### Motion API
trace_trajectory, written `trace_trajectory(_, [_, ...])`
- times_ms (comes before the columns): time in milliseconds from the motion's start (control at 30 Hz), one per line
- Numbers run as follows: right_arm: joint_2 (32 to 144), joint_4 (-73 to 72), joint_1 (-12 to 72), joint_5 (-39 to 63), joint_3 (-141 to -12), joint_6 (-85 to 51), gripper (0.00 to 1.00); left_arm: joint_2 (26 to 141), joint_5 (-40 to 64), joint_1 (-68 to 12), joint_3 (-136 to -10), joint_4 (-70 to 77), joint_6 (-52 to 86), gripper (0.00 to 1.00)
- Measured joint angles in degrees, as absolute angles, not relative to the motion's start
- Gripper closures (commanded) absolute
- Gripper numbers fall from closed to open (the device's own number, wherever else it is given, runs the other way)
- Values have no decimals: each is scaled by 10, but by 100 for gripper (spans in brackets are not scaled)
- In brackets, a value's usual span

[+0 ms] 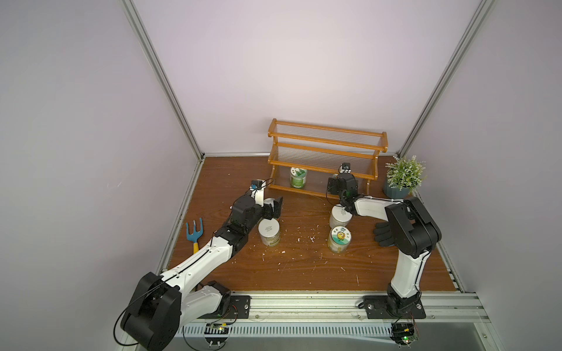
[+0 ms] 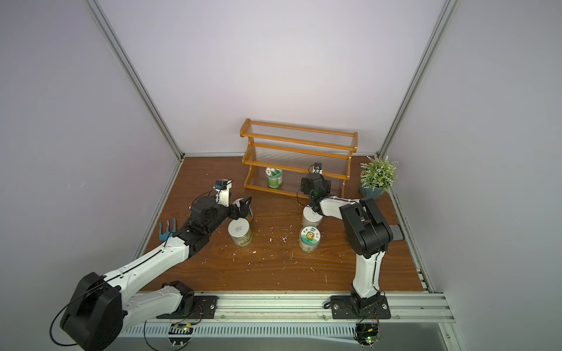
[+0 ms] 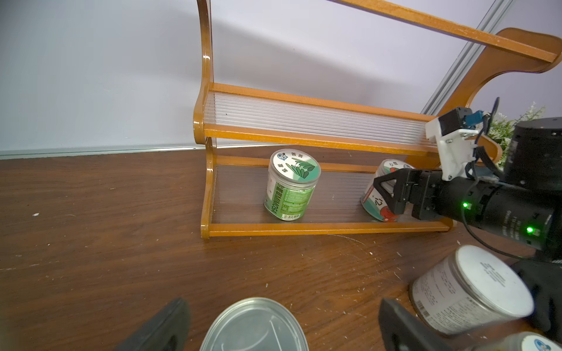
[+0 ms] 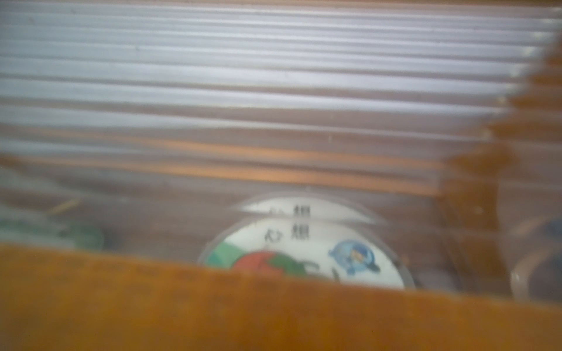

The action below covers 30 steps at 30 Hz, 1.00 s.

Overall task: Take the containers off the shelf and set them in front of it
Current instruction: 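Pick up a container from the shelf.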

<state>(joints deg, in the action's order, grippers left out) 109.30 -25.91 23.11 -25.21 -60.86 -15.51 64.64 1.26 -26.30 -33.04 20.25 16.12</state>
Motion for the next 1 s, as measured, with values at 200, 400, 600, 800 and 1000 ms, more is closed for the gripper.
trace_trajectory(200, [1093,-260,231,-246,-609,-154,34,646,13,-263,-330,203,161,1])
trace_trajectory(400, [1088,-262,230,-215,-609,-154,36,646,12,-263,-330,203,161,0])
trace_trajectory(600, [1071,-254,231,-173,-608,-154,37,646,12,-262,-330,203,161,0])
trace_trajectory(800, [1054,-250,236,-133,-608,-155,37,646,13,-262,-330,203,161,0])
trace_trajectory(1000, [1029,-231,250,-101,-608,-159,38,646,13,-262,-330,203,161,0])
